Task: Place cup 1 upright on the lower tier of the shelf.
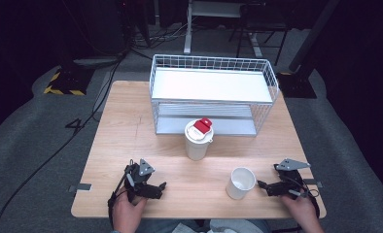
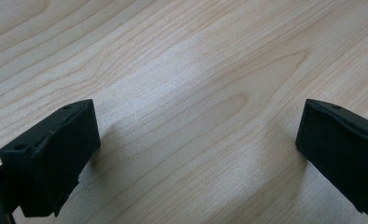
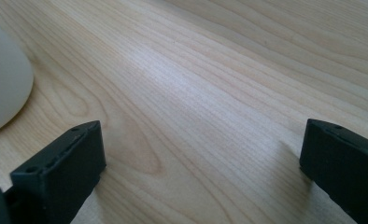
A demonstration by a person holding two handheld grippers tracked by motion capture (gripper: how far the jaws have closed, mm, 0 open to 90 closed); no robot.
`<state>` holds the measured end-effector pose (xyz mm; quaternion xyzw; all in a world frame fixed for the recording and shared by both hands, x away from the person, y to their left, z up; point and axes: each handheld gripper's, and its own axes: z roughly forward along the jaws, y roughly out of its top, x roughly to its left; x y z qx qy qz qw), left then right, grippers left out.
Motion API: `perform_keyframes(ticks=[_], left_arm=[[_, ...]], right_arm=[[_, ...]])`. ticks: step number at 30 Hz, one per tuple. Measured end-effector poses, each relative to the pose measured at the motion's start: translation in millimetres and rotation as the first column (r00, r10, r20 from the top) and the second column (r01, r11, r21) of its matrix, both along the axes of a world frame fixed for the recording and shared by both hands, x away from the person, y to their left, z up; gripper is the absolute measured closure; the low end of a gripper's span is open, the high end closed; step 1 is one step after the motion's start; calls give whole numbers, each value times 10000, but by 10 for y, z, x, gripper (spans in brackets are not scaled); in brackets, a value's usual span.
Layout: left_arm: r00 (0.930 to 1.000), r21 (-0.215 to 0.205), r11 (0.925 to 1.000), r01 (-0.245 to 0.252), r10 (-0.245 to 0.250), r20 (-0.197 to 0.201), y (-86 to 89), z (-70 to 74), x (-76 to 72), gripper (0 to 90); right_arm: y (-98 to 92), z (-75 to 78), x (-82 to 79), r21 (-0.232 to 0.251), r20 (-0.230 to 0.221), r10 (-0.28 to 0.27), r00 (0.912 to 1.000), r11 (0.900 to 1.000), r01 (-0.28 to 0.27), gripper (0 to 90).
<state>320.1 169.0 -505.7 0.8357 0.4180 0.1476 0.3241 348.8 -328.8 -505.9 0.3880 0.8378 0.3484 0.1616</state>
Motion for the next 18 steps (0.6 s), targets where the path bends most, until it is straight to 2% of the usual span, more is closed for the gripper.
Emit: perform_keyframes(ticks=[4,10,15,18], left_arm=[[10000,36,10000,-26,26,18,56,1,-13,4],[9994,32,9994,342,-342,-20,165,3,5,6],[9999,26,10000,93,-93,42,214,2,42,10],[9999,-29,9999,-99,99,108,240,16,65,78]], right_arm=[[-11,0,5,-5,6,86,10000,10000,-86,4],[-71,1,23,12,1,25,10000,10000,-25,3],[-86,0,32,1,28,3,10000,10000,-3,3],[-100,1,31,7,7,-120,9999,9999,120,0]])
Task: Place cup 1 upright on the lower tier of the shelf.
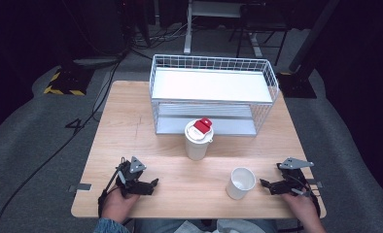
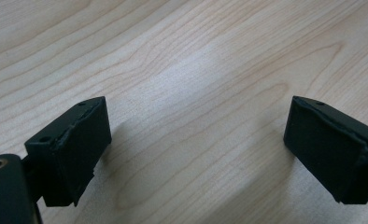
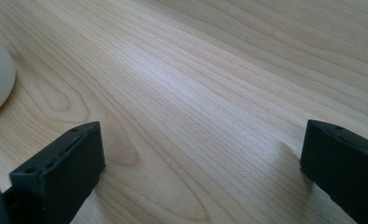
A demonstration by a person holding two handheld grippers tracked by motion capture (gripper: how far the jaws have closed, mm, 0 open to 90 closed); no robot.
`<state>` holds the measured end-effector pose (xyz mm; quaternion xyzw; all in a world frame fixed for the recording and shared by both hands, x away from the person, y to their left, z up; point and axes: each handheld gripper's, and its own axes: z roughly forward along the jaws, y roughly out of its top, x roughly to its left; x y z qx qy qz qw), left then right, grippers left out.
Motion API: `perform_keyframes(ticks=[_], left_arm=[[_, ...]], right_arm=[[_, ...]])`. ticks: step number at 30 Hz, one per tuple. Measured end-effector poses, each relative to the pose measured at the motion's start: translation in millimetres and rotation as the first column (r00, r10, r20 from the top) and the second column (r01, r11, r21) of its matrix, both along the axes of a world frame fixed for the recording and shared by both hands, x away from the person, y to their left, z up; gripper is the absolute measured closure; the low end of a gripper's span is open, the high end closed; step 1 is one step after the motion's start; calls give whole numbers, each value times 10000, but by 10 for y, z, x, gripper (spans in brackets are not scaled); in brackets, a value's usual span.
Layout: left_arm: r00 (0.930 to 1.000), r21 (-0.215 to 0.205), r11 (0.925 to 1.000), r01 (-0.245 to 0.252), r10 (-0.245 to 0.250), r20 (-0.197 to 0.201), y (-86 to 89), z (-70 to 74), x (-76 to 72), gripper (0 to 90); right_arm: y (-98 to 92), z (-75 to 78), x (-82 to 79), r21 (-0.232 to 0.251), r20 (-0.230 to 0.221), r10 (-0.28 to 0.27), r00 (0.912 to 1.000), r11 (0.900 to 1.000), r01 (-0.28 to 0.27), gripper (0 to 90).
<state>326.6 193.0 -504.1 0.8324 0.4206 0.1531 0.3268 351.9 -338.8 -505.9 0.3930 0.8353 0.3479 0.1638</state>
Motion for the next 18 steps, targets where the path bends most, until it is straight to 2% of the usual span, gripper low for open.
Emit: perform_keyframes(ticks=[2,7,13,18], left_arm=[[9999,90,9999,122,-122,91,6,-2,14,73],[10000,-48,10000,57,-57,-9,-23,-11,26,54],[10000,44,10000,78,-78,5,-24,-7,34,49],[9999,38,9999,136,-135,-87,-34,-9,40,29]], right_arm=[[-5,0,0,4,0,15,10000,10000,-15,0],[-52,8,-14,31,99,-8,10000,10000,8,0],[-112,90,-60,200,487,99,9988,9997,-108,0],[-183,207,-141,748,811,181,9965,9969,-242,0]])
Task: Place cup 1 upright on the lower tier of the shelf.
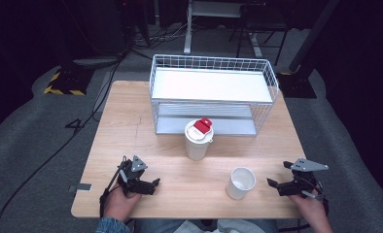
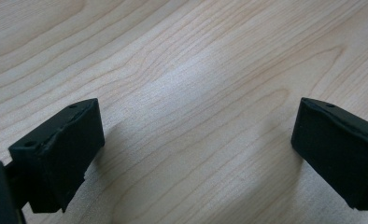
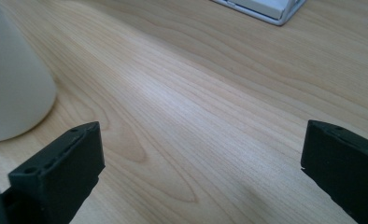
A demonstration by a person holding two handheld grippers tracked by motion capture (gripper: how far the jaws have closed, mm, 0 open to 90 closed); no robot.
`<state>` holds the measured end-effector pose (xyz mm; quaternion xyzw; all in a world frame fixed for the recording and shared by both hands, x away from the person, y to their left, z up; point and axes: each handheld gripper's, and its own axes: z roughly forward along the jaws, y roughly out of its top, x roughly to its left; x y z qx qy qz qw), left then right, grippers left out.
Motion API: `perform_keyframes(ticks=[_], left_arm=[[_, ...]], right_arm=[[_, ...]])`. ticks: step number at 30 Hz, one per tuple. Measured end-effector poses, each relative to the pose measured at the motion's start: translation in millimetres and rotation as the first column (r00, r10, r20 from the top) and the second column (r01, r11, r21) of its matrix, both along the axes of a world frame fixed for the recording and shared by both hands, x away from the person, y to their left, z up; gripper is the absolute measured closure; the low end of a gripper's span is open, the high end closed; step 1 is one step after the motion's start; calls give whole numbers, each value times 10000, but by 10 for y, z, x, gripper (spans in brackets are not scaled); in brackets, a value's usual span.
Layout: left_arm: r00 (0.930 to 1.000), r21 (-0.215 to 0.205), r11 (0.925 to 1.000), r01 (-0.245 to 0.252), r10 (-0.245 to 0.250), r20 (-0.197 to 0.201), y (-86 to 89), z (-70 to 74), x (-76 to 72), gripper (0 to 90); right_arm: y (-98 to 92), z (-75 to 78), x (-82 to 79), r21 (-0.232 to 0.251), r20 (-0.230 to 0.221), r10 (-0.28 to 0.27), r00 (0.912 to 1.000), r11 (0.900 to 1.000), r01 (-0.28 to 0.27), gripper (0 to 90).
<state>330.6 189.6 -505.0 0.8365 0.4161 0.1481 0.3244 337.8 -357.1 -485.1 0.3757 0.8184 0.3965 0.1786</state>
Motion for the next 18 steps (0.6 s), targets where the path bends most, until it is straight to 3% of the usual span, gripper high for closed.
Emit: perform_keyframes(ticks=[6,18], left_arm=[[10000,-12,10000,20,-20,-9,-3,-3,2,23],[10000,13,10000,-29,29,-28,-17,-8,1,0]], right_arm=[[-31,72,-73,479,144,238,9996,9986,-245,0],[-4,224,-251,913,616,742,9953,9926,-796,0]])
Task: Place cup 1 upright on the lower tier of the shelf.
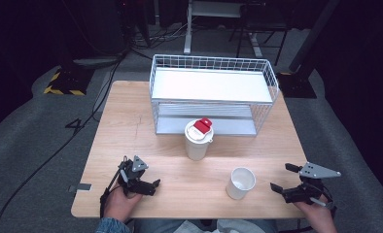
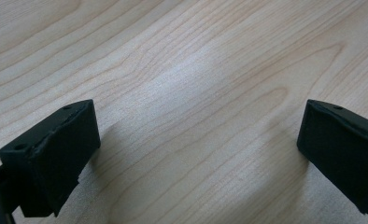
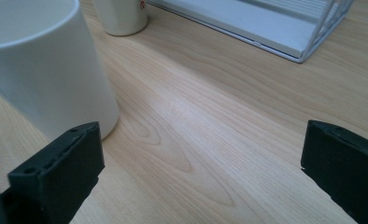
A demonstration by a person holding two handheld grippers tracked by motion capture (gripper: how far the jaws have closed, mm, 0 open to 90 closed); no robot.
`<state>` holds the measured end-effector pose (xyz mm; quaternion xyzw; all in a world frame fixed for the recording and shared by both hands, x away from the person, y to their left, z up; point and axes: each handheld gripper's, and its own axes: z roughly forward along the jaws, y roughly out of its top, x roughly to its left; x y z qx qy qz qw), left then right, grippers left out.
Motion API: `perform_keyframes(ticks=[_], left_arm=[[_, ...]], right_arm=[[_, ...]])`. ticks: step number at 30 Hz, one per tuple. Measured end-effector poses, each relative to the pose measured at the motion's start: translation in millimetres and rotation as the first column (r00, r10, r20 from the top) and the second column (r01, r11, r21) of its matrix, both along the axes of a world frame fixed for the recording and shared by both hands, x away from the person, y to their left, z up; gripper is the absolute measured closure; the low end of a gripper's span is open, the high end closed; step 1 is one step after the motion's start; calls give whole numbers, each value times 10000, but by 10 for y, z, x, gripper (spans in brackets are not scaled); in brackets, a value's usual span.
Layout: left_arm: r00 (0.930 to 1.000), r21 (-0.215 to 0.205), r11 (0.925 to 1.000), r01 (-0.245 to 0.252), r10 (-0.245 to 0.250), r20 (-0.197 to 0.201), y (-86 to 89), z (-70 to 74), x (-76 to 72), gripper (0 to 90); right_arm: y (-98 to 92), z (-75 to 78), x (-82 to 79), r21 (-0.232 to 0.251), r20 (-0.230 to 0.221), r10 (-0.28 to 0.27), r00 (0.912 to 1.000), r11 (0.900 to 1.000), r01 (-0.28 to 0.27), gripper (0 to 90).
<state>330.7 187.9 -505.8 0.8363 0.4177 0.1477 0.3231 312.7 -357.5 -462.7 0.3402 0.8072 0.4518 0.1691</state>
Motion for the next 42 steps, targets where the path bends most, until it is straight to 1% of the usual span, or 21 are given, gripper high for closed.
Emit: perform_keyframes(ticks=[5,7,11,12,13,16,19,22,24,26,27,29,32,37,40,42], left_arm=[[10000,-4,10000,-9,9,-14,-1,0,-1,0],[10000,-6,10000,-12,12,-13,-1,0,-2,0],[10000,39,10000,3,-3,6,0,2,-4,0],[10000,47,10000,10,-10,9,1,2,-4,0],[10000,47,10000,11,-11,10,1,3,-4,0],[10000,45,10000,9,-9,9,1,2,-4,0],[10000,45,10000,6,-6,10,1,2,-4,0],[10000,46,10000,2,-2,14,1,2,-5,0],[10000,42,10000,-2,2,12,1,2,-6,0],[10000,39,10000,-2,2,11,1,2,-6,0],[10000,41,10000,0,0,12,1,2,-6,0],[10000,41,10000,1,-1,14,1,2,-6,0],[10000,41,10000,1,-1,20,1,2,-5,0],[10000,44,10000,-1,1,18,2,2,-7,0],[10000,41,10000,-4,4,27,2,2,-7,0],[10000,40,10000,-5,5,20,2,2,-8,0]], right_arm=[[73,61,-99,209,22,403,9992,9990,-404,0],[118,78,-138,194,75,572,9983,9982,-574,0],[231,113,-211,275,78,1021,9947,9944,-1022,0],[282,126,-234,315,88,1226,9924,9919,-1228,0],[282,126,-234,315,88,1226,9924,9919,-1228,0],[362,130,-252,372,103,1447,9894,9887,-1450,0],[468,88,-253,247,87,1561,9877,9874,-1562,0],[595,13,-225,225,-129,1794,9837,9836,-1791,0],[618,-7,-211,212,-177,1876,9821,9821,-1872,0],[680,-80,-166,156,-445,1924,9803,9813,-1919,0],[680,-80,-166,156,-445,1924,9803,9813,-1919,0],[727,-119,-154,145,-547,2052,9772,9787,-2047,0],[800,-139,-155,119,-502,2170,9749,9762,-2167,0],[863,-164,-139,164,-541,2191,9742,9757,-2185,0],[910,-196,-112,33,-885,2198,9715,9754,-2204,0],[935,-218,-101,106,-966,2213,9704,9751,-2214,0]])
